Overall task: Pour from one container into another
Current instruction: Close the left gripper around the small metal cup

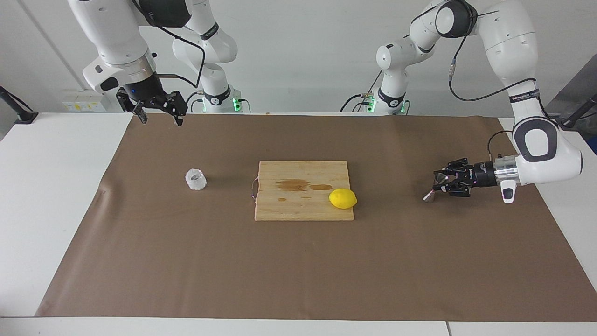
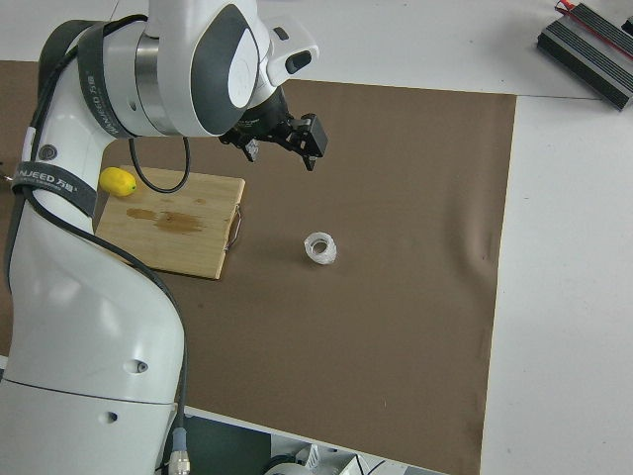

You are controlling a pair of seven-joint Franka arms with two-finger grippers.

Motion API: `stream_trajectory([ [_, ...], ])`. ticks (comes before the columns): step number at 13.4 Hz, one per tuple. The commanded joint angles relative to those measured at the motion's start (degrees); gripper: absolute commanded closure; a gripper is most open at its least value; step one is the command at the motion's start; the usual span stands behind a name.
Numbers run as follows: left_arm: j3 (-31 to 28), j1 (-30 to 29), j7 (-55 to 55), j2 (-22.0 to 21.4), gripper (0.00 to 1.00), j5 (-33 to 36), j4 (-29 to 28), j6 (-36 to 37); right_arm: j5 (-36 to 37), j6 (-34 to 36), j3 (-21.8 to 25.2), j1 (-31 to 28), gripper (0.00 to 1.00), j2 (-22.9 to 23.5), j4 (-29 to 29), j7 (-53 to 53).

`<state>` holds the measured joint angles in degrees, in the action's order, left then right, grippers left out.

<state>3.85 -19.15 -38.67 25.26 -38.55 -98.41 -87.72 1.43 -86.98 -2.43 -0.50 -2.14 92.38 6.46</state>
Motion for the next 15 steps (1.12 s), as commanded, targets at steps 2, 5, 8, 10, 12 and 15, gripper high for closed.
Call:
stream_trajectory([
  [2, -0.2, 0.2, -0.8, -1.4, 0.45, 0.1, -1.5, -0.3, -1.3, 0.6, -0.2, -0.9, 0.0, 0.2, -0.4, -1.2],
  [5, -0.2, 0.0, -0.8, -1.4, 0.45, 0.0, -1.5, -0.3, -1.2, 0.6, -0.2, -1.0, 0.0, 0.2, -0.4, -1.2],
  [8, -0.2, -0.3, -1.0, -1.4, 0.46, 0.0, -1.4, -0.4, -1.3, 0.6, -0.2, -1.0, 0.0, 0.2, -0.4, -1.2],
  [10, -0.2, 0.0, -3.1, -1.4, 0.61, 0.0, -1.0, -0.6, -1.3, 0.6, -0.2, -0.9, 0.0, 0.2, -0.4, -1.2],
  [12, -0.2, 0.3, -3.7, -1.4, 0.64, 0.0, -0.9, -0.7, -1.3, 0.6, -0.2, -0.9, 0.0, 0.2, -0.4, -1.2],
  [15, -0.2, 0.3, -3.8, -1.5, 0.64, 0.0, -0.8, -0.7, -1.3, 0.6, -0.2, -0.9, 0.0, 0.2, -0.4, -1.2],
])
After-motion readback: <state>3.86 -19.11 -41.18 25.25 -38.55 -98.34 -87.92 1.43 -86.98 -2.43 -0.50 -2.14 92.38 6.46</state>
